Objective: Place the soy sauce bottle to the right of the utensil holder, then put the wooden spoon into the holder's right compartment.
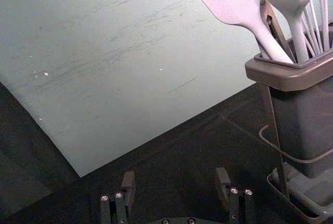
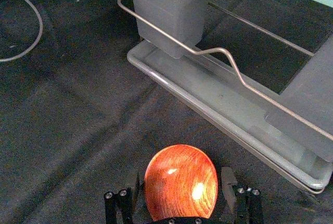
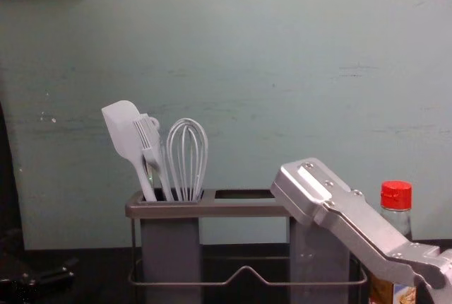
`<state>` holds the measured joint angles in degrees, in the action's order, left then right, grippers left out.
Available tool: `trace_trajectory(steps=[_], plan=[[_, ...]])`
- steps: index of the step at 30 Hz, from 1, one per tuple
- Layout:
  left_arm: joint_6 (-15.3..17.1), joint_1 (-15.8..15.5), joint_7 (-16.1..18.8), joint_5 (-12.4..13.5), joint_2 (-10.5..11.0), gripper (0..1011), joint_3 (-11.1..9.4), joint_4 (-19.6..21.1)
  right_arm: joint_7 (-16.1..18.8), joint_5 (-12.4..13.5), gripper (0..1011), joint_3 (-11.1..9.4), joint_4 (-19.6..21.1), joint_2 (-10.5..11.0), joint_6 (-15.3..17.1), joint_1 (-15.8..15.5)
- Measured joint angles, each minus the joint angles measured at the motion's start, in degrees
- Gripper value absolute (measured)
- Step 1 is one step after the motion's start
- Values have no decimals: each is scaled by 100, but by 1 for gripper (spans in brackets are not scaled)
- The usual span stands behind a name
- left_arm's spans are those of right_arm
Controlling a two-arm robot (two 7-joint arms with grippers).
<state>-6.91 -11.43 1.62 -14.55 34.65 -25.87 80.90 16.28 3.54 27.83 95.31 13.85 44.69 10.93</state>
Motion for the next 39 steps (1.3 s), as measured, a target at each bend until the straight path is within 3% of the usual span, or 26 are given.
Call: trace_trajectory(steps=[30, 39], plan=[[0, 0, 0, 0, 0, 1005, 0, 0, 242, -359, 1005, -154, -115, -190, -71, -59], [0, 0, 0, 0, 0, 1005, 1, 0, 294, -488, 839, -198, -114, -232, -74, -89]])
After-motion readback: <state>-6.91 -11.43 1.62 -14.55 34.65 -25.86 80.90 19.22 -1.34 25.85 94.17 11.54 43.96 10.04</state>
